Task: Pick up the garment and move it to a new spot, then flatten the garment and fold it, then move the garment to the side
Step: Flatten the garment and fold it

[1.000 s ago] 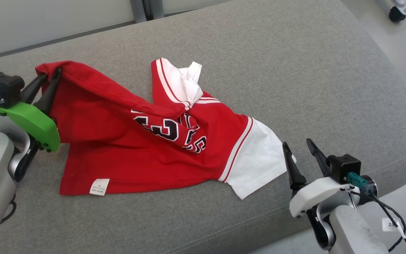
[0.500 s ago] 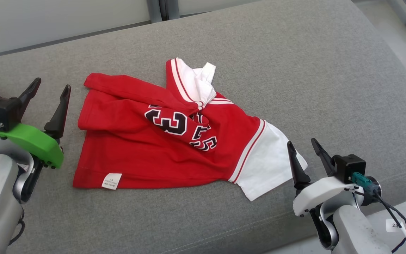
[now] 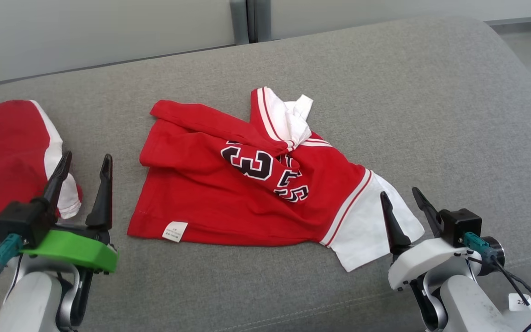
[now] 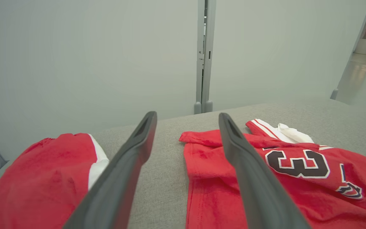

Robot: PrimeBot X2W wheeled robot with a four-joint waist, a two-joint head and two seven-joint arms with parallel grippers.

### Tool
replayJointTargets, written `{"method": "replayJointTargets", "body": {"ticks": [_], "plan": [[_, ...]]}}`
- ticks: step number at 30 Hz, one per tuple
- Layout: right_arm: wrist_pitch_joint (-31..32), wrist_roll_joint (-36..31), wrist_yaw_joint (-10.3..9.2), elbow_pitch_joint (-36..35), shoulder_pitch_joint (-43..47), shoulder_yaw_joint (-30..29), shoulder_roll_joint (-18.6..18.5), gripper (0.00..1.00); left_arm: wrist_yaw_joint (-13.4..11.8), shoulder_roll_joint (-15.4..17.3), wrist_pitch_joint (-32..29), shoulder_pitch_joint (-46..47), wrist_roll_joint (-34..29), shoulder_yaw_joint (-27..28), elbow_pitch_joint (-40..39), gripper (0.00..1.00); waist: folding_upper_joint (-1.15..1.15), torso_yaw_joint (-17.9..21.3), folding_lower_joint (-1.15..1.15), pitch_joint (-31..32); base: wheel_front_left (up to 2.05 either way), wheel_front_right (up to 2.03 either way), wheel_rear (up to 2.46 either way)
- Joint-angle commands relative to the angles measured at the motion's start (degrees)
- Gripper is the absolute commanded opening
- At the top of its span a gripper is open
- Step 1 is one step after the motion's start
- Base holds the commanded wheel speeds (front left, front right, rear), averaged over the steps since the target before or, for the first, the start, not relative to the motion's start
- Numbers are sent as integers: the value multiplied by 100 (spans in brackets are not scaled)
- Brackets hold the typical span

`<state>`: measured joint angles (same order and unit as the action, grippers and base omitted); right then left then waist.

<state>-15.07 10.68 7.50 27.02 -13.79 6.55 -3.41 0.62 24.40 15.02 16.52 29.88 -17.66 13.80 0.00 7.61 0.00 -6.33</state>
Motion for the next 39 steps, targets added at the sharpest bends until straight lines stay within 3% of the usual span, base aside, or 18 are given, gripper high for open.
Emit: {"method": "replayJointTargets", "body": {"ticks": [1, 9, 23, 30, 39], "plan": [[-24, -39, -2, -44, 68, 23, -36, 100, -27, -107, 10, -245, -135, 182, -108, 100, 0, -164, 0, 153, 0, 0, 0], [-24, -67, -2, -137, 61, 39, -133, 100, -47, -657, 11, -1115, -637, 944, -487, 100, 0, -379, 0, 339, 0, 0, 0], [-24, -68, -2, -265, 386, -178, -217, 100, -5, -1206, 11, -2160, -1170, 1889, -570, 100, 0, -503, 0, 637, 0, 0, 0], [-24, -25, -2, -435, 582, -270, -265, 100, 201, -1486, 11, -2444, -1351, 2129, -699, 100, 0, -481, 0, 730, 0, 0, 0], [36, 199, -2, -524, 759, -18, -439, 100, 367, -1490, 11, -2530, -1689, 2076, -613, 100, 0, -445, 0, 790, 0, 0, 0]]}}
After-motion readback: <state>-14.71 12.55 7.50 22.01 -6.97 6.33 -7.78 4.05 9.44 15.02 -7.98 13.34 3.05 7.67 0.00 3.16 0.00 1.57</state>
